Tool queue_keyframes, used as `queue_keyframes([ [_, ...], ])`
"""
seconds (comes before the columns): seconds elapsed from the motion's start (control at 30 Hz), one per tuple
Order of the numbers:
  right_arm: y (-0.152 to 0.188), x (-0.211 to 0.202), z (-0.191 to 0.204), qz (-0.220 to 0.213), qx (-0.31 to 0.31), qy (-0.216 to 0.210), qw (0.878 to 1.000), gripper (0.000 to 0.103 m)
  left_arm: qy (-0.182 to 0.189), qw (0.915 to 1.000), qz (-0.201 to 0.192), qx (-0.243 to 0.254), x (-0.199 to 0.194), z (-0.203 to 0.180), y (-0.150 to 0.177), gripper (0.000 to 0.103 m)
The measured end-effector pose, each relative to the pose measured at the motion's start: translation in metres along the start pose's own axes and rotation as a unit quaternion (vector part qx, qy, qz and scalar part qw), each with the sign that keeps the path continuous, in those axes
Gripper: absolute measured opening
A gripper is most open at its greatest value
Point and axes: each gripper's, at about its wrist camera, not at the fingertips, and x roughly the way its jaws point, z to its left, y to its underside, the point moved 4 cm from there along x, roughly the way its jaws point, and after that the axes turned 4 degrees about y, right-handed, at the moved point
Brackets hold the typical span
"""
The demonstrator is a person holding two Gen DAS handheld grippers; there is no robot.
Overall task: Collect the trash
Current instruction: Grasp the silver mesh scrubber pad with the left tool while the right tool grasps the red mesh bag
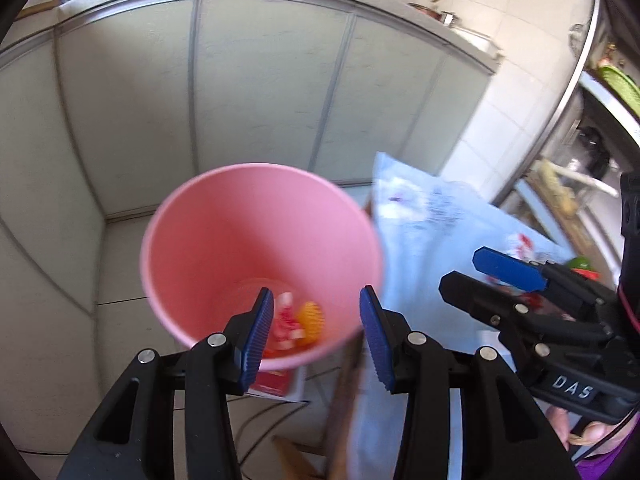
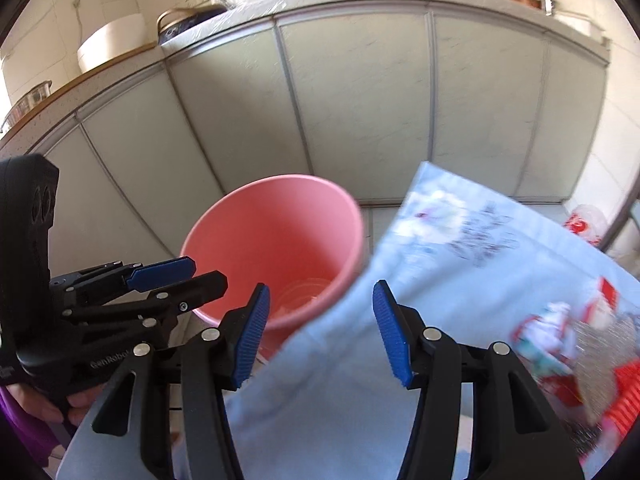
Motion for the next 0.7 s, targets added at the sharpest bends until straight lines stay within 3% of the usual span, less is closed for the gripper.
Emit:
queue_keyframes([
  [0.1, 0.008, -0.022, -0.015, -0.011, 0.005, 0.019, 1.0, 0.054, 0.034, 0.9993, 0.007, 0.014, 0.004, -0.027, 0.002, 0.044],
  [0.37, 0.047, -0.083, -0.072, -0.04, 0.047, 0.082, 0.995, 0.054, 0.082, 0.9942, 0.04, 0.057, 0.019, -0.093, 0.017, 0.044],
  [0.7, 0.097, -0.147, -0.157, -0.066, 0.124, 0.167, 0.976, 0.054, 0.137, 0.9843, 0.065, 0.09, 0.046, -0.173, 0.017, 0.044],
])
